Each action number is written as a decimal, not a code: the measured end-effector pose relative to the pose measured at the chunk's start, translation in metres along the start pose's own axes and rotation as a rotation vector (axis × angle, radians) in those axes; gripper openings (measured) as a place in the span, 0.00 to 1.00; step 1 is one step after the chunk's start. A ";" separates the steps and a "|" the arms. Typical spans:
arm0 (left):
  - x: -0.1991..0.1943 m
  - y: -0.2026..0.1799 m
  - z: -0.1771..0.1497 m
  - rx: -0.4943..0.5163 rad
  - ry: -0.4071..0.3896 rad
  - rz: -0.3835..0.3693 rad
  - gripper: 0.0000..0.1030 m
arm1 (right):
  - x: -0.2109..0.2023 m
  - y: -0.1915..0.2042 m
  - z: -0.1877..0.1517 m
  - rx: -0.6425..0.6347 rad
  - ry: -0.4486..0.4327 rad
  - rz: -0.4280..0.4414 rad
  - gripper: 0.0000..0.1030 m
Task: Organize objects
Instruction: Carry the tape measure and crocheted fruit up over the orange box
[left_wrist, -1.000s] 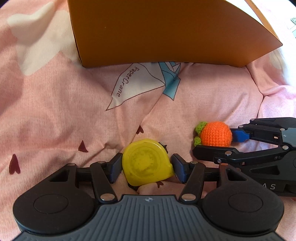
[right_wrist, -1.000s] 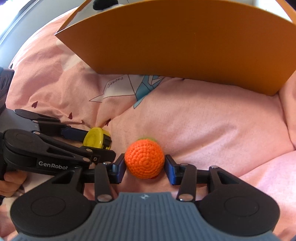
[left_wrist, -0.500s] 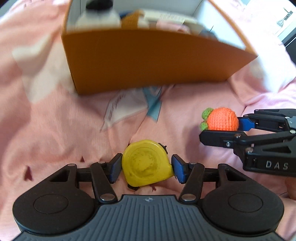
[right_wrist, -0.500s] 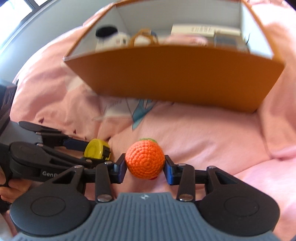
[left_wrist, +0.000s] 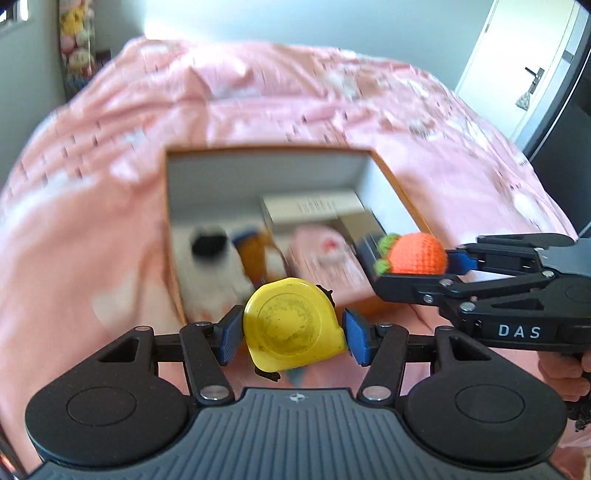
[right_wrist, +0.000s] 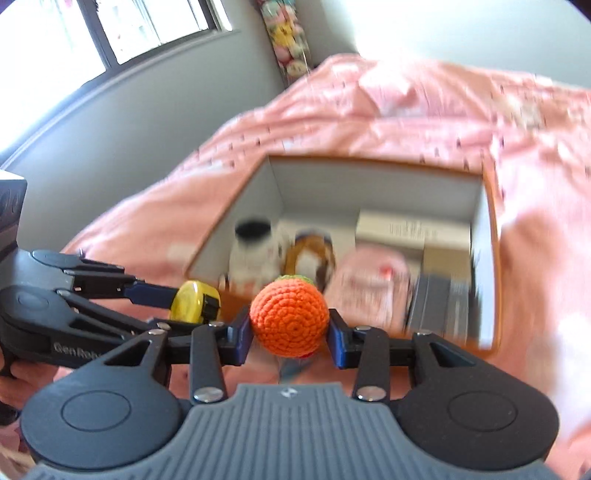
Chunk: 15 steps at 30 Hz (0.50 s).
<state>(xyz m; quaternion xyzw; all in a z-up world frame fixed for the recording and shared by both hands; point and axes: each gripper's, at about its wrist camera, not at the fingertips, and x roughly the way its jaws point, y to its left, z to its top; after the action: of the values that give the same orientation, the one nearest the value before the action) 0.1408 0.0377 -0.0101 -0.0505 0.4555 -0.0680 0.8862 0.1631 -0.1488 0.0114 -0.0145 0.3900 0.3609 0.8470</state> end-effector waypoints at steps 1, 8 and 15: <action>-0.001 0.002 0.010 0.009 -0.012 0.008 0.64 | 0.001 -0.002 0.009 -0.010 -0.011 -0.010 0.42; 0.034 0.022 0.063 0.023 0.020 -0.005 0.64 | 0.035 -0.033 0.054 0.051 -0.013 -0.019 0.42; 0.092 0.046 0.096 0.043 0.109 0.012 0.64 | 0.099 -0.065 0.076 0.142 0.064 0.035 0.42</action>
<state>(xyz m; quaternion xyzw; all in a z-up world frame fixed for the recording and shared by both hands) 0.2754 0.0702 -0.0346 -0.0251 0.5019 -0.0749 0.8613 0.2959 -0.1144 -0.0193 0.0412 0.4416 0.3464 0.8266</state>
